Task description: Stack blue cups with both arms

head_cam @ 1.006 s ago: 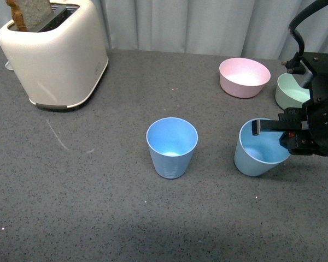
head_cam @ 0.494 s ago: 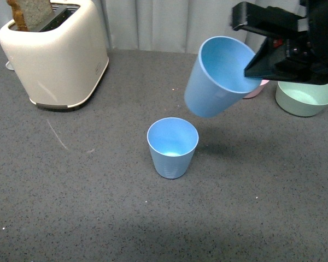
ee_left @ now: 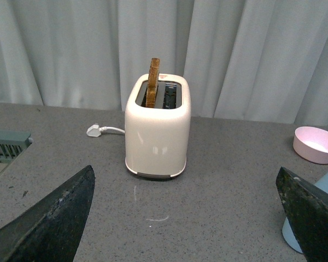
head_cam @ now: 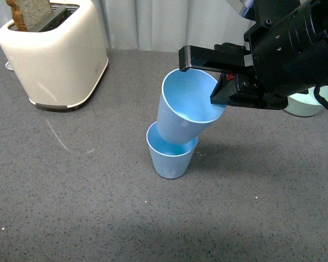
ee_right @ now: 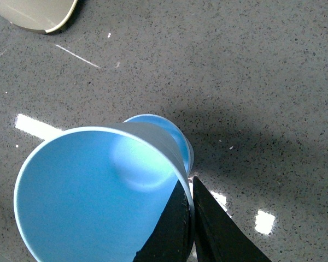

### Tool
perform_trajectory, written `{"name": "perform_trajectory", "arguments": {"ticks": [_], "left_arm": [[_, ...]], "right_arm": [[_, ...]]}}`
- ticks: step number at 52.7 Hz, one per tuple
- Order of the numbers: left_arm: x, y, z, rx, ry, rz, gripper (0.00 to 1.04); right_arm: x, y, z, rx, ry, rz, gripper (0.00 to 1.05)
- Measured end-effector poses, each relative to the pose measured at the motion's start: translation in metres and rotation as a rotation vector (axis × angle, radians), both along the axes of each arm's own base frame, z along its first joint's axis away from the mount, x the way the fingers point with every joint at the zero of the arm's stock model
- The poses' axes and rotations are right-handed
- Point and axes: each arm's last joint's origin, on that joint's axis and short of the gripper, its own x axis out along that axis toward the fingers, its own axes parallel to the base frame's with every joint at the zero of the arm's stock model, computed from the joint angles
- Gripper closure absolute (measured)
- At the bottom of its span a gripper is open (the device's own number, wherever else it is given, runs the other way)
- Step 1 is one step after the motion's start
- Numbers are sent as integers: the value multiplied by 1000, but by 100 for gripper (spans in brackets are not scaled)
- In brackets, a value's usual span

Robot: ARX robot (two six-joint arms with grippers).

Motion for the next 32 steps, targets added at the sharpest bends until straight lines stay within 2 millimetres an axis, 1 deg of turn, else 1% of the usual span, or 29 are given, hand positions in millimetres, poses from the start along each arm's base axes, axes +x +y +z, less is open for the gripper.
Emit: {"name": "perform_trajectory", "arguments": {"ticks": [5, 10, 14, 15, 20, 22, 25, 29, 32], "left_arm": [[0, 0, 0, 0, 0, 0, 7], [0, 0, 0, 0, 0, 0, 7], [0, 0, 0, 0, 0, 0, 7], [0, 0, 0, 0, 0, 0, 7], [0, 0, 0, 0, 0, 0, 7], [0, 0, 0, 0, 0, 0, 7], [0, 0, 0, 0, 0, 0, 7], [0, 0, 0, 0, 0, 0, 7], [0, 0, 0, 0, 0, 0, 7]], "right_arm": [[1, 2, -2, -4, 6, 2, 104], [1, 3, -3, -4, 8, 6, 93], [1, 3, -2, -1, 7, 7, 79], [1, 3, -2, 3, 7, 6, 73], [2, 3, 1, 20, -24, -5, 54], [1, 2, 6, 27, -57, -14, 45], [-2, 0, 13, 28, -110, -21, 34], [-7, -7, 23, 3, -179, -54, 17], [-8, -9, 25, -1, -191, -63, 8]]}}
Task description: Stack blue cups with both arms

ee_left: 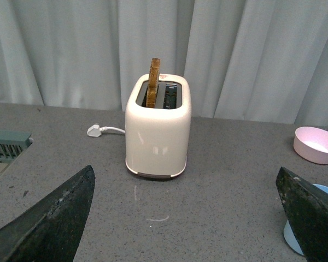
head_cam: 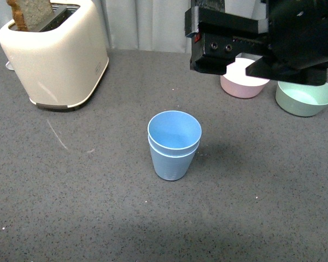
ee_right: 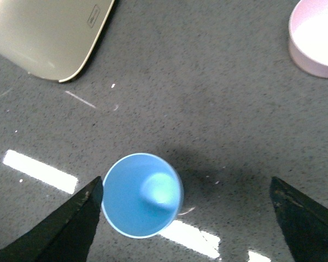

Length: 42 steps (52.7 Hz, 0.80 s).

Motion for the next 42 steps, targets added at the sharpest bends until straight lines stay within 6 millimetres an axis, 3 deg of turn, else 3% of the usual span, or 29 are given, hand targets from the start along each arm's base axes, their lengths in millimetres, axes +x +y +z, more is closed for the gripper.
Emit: {"name": "perform_trajectory", "arguments": {"ticks": [5, 9, 13, 17, 26, 42], "left_arm": [[0, 0, 0, 0, 0, 0, 7], [0, 0, 0, 0, 1, 2, 7], [0, 0, 0, 0, 0, 3, 7], [0, 0, 0, 0, 1, 3, 7], [0, 0, 0, 0, 1, 0, 7], [0, 0, 0, 0, 1, 0, 7]], "right_arm": [[1, -4, -9, -88, -216, -99, 16], [-18, -27, -24, -166, -535, -286, 33], [-38, -50, -18, -126, -690, -341, 48], [-56, -68, -8, -103, -772, -360, 64], [-91, -97, -21, -130, -748, -348, 103], [-126, -119, -32, -134, -746, -351, 104]]}}
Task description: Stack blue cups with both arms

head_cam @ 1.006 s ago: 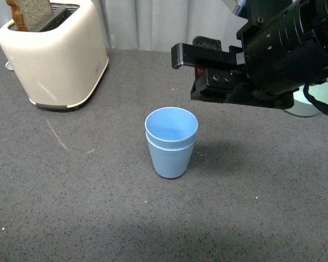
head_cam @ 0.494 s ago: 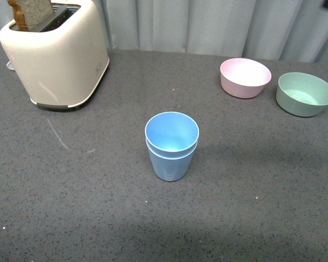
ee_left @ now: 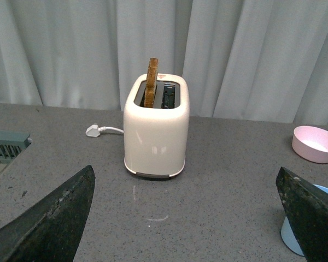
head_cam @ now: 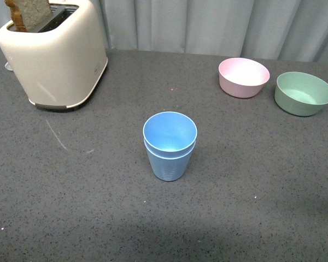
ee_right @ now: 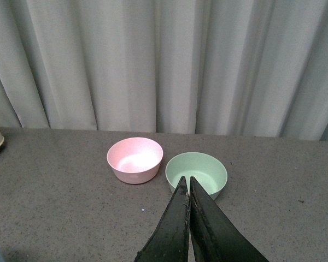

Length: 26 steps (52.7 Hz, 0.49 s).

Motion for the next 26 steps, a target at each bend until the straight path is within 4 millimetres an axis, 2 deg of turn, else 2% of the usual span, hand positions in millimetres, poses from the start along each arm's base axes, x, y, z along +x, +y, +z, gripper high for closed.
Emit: {"name": "perform_trajectory", "arguments": {"ticks": [12, 18, 26], "left_arm": [[0, 0, 0, 0, 0, 0, 7], [0, 0, 0, 0, 0, 0, 7], [0, 0, 0, 0, 0, 0, 7]], "right_arm": [[-17, -8, 1, 1, -4, 6, 104], [-26, -18, 2, 3, -6, 1, 104], [-34, -19, 3, 3, -11, 1, 104]]}}
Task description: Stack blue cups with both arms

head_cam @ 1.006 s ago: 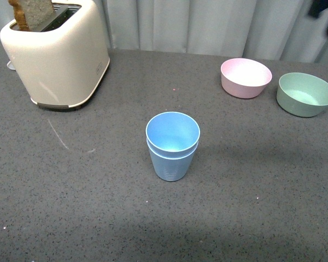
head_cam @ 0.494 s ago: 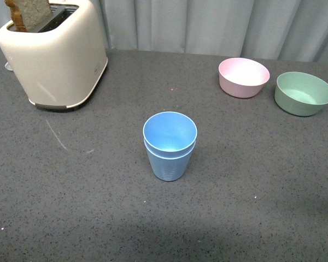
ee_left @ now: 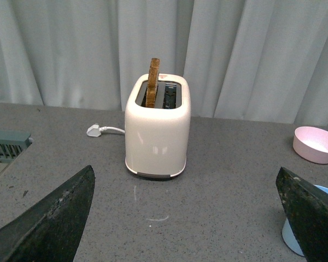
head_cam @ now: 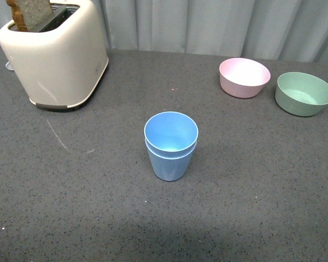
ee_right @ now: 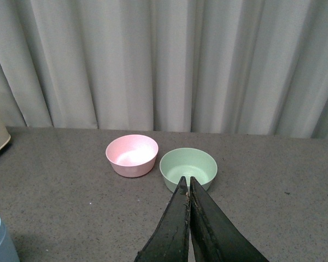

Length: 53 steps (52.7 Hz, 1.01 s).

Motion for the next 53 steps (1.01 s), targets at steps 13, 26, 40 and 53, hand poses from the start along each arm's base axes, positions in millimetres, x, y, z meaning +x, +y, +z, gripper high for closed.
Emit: {"name": "perform_trajectory", "arguments": {"ticks": [13, 26, 40, 53], "left_arm": [[0, 0, 0, 0, 0, 0, 7], [0, 0, 0, 0, 0, 0, 7], [0, 0, 0, 0, 0, 0, 7], [0, 0, 0, 0, 0, 0, 7]], "right_arm": [[-11, 0, 2, 0, -8, 0, 104], [-20, 0, 4, 0, -16, 0, 104], [-28, 0, 4, 0, -18, 0, 104], [-37, 0, 0, 0, 10, 0, 104]]}}
